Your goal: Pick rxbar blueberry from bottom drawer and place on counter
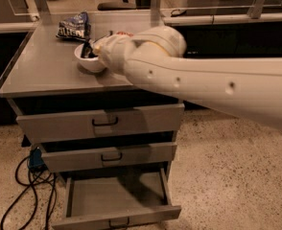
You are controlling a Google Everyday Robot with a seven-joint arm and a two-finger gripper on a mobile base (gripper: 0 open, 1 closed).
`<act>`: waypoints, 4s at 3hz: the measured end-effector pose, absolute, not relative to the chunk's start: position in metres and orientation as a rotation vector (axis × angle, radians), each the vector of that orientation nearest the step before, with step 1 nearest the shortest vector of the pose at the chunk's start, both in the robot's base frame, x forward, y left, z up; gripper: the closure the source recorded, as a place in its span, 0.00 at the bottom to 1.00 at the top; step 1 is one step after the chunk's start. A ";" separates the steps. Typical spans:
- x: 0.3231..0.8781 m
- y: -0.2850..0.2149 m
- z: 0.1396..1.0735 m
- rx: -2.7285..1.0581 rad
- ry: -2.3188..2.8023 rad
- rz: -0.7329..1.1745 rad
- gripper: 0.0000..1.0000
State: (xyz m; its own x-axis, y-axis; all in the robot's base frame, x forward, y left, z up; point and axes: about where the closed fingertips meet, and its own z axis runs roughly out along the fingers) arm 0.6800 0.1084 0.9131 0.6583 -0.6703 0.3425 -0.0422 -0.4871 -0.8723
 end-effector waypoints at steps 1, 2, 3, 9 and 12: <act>0.696 0.126 0.900 -1.984 0.561 -0.826 1.00; 0.696 0.126 0.900 -1.984 0.561 -0.826 1.00; 0.683 0.110 0.903 -1.974 0.626 -0.815 1.00; 0.818 0.042 0.832 -1.919 0.870 -0.867 0.81; 0.818 0.042 0.832 -1.919 0.870 -0.867 0.11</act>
Offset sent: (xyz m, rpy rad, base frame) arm 0.0161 0.0224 -0.0157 -0.0218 0.0385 0.0131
